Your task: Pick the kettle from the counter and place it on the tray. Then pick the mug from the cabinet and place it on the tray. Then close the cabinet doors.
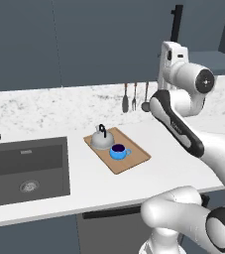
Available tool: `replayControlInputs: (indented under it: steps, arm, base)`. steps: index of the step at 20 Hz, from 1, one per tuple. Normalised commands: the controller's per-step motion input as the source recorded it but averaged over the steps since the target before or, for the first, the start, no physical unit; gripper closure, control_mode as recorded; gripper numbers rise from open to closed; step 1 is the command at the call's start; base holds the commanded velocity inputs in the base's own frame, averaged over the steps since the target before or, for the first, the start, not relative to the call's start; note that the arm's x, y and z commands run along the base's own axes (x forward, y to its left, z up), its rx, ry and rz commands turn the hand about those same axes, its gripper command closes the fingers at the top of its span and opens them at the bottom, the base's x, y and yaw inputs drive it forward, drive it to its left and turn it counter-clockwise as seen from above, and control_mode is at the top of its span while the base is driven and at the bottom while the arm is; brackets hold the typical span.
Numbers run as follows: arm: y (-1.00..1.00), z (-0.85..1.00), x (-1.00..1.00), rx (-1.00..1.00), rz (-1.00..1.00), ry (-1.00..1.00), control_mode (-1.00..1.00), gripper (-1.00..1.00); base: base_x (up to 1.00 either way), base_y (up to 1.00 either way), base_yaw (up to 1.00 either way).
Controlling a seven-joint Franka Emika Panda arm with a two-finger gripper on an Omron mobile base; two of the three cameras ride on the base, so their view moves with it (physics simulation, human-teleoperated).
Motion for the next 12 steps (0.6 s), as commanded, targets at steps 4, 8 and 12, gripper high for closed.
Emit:
replayControlInputs:
  steps: [4, 8, 12]
  arm:
    - [0.08, 0.16, -0.76, -0.08, 0.13, 0.0, -1.0, -1.0]
    - [0.02, 0.1, -0.79, -0.12, 0.14, 0.0, -1.0, -1.0]
    - [0.0, 0.08, -0.77, -0.22, 0.15, 0.0, -1.0, -1.0]
  base:
    - [0.0, 0.0, 0.0]
    - [0.0, 0.0, 0.0]
    - [0.0, 0.0, 0.0]
